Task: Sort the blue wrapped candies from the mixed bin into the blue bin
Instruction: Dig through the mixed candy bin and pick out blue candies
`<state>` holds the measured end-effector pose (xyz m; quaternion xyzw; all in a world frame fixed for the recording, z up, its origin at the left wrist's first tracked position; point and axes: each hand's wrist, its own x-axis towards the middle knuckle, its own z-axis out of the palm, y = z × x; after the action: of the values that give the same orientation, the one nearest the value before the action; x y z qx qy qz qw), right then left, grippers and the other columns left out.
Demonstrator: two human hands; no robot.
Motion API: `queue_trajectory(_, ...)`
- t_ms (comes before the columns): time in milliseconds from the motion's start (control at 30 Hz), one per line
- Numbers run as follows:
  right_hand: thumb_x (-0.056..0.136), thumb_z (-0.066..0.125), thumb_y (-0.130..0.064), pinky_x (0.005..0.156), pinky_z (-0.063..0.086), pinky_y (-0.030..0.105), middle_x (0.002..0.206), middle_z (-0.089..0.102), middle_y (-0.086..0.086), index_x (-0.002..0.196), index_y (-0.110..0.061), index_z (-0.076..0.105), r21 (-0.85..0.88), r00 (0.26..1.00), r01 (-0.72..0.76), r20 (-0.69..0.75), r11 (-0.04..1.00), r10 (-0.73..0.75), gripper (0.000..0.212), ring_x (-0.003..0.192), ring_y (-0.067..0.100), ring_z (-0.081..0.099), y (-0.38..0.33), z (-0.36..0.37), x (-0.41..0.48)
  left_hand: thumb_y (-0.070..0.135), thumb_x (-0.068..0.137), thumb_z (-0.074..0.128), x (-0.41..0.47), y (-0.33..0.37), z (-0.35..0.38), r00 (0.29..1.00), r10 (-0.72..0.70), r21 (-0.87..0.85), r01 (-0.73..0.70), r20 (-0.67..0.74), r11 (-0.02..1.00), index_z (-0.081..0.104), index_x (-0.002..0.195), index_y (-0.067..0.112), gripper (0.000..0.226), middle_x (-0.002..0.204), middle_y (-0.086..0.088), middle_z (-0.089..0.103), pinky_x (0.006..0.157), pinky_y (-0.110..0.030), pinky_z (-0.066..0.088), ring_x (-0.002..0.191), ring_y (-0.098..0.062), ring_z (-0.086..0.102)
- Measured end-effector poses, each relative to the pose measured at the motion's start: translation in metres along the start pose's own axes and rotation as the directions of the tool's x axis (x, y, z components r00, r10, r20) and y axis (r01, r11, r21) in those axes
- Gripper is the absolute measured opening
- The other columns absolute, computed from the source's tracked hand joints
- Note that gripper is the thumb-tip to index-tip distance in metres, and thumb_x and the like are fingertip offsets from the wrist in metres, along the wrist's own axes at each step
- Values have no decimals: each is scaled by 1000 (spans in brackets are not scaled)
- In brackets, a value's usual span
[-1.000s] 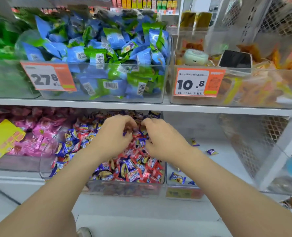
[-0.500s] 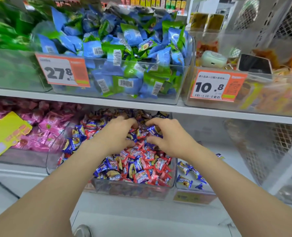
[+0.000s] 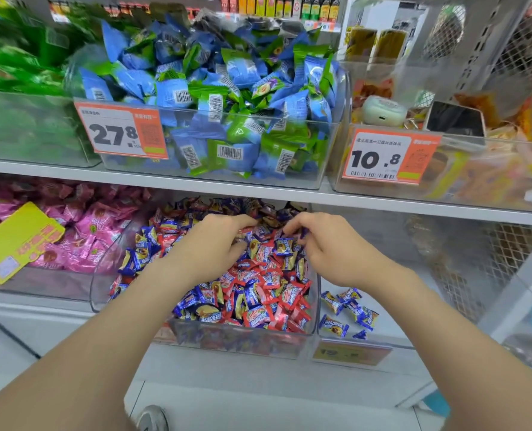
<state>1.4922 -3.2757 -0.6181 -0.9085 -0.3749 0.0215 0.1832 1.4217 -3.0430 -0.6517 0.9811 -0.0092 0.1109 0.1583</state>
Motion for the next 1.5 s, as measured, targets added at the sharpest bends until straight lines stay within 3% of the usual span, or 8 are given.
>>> queue_trajectory(167, 89, 58, -61, 86, 48, 41, 115, 47, 8, 118, -27, 65, -474, 988, -80, 79, 877, 133, 45, 106, 35, 54, -4, 10, -9, 27, 103, 63, -5, -1, -2, 997, -69, 45, 71, -45, 996, 44, 154, 31, 55, 113, -9, 74, 82, -48, 61, 94, -27, 73)
queue_trajectory(233, 86, 63, -58, 89, 46, 43, 122, 43, 11, 121, -27, 65, -518, 977, -122, 88, 847, 194, 48, 109, 38, 49, -6, 16, -6, 23, 104, 59, -6, -3, 0, 997, -75, 22, 75, -36, 997, 43, 152, 30, 51, 98, -6, 72, 69, -46, 61, 73, -21, 69)
queue_trajectory(400, 84, 69, -41, 96, 48, 47, 129, 36, 12, 137, -41, 60, -372, 958, -173, 151, 912, 244, 54, 117, 43, 44, -6, 20, 1, 25, 102, 63, -12, -1, 4, 999, -21, 67, 19, 25, 998, 37, 137, 24, 44, 99, -3, 60, 70, -45, 53, 81, -22, 61)
queue_trajectory(600, 85, 81, -53, 86, 56, 42, 109, 49, 7, 99, -32, 81, -144, 977, -170, 102, 975, 186, 26, 103, 33, 61, 9, 24, 8, 38, 88, 82, -15, -2, -3, 995, -78, 68, 73, 68, 995, 63, 105, 30, 27, 96, 5, 66, 78, -40, 55, 87, -19, 64)
queue_trajectory(933, 101, 65, -36, 67, 30, 36, 81, 58, 6, 80, -23, 64, 116, 991, -68, -110, 991, 81, 24, 91, 12, 45, 11, 7, -10, 15, 97, 51, -6, 33, 5, 993, 119, -128, -121, -22, 984, 49, 104, 23, 11, 100, 8, 43, 77, -31, 36, 93, -15, 42)
queue_trajectory(1167, 94, 60, -30, 58, 44, 34, 74, 65, 26, 79, 1, 51, 323, 903, -347, -138, 880, 407, 36, 63, 28, 56, 32, -12, -25, 39, 92, 67, 29, 50, 33, 981, 194, 192, -196, 31, 962, 53, 139, 33, 50, 105, 3, 57, 91, -43, 45, 107, -25, 58)
queue_trajectory(1267, 86, 65, -24, 48, 40, 25, 52, 55, 9, 68, -5, 49, 389, 869, -404, -119, 828, 480, 31, 45, 19, 50, 40, -12, -33, 36, 96, 68, 41, 61, 46, 979, 164, 290, -194, 125, 937, 44, 150, 35, 59, 124, -4, 56, 100, -48, 40, 123, -30, 53)
queue_trajectory(1500, 88, 67, -18, 51, 38, 30, 76, 78, 8, 100, -13, 60, 592, 888, -410, 86, 694, 451, 14, 49, 19, 45, 41, -7, -43, 54, 94, 68, 54, 64, 38, 980, 178, 251, -195, 87, 948, 70, 119, 38, 30, 102, 8, 53, 94, -42, 46, 110, -24, 61)
